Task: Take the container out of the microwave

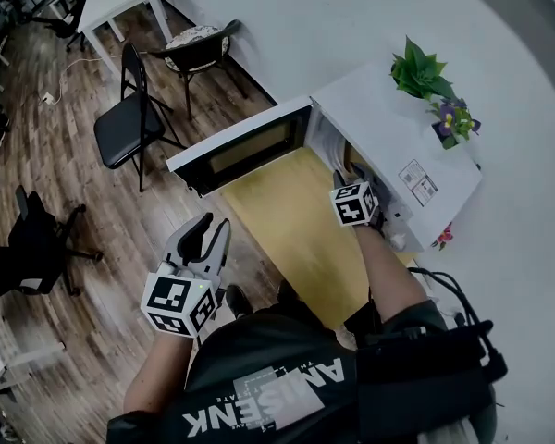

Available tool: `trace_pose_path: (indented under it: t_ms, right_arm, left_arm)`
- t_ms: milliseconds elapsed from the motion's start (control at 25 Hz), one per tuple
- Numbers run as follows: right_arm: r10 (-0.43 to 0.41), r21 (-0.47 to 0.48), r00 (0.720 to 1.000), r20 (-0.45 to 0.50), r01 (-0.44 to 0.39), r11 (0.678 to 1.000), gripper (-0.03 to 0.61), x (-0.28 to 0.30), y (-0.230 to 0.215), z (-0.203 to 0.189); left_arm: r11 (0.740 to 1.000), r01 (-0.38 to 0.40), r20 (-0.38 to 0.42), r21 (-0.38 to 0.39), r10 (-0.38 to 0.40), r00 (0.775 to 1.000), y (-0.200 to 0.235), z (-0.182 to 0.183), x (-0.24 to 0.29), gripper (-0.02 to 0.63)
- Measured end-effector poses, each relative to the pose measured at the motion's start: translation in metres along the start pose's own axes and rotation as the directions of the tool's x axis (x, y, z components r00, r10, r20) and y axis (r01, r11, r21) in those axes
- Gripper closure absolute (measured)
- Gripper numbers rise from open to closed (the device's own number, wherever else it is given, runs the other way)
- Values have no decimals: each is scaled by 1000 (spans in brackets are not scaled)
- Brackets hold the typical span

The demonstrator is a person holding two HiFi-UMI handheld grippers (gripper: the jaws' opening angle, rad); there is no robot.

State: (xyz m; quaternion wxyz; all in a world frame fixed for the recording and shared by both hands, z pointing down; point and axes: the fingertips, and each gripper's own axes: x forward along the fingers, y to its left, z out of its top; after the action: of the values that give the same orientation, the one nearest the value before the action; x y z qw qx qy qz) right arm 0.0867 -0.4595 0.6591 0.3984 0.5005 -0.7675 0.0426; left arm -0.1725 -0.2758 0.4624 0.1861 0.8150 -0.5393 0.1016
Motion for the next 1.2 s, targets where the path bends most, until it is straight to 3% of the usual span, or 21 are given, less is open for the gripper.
trace_pose_path:
  t_ms: [440,640,1200]
  right_arm:
    - [-18,-105,993,-114,6,994,431,18,1,-14]
    - [-22,-134,992,-121,5,991,500,17,1,-14]
    - [62,-93,993,-99,-71,993,535,-8,24,-5]
  left_arm:
    - [1000,-7,-10,-11,7,1000,7,-3,-4,499]
    - [1000,-2,-10,-12,2,1000,10,-3,-5,499]
    - [999,43,-14,-10,-43,999,12,-3,-14,499]
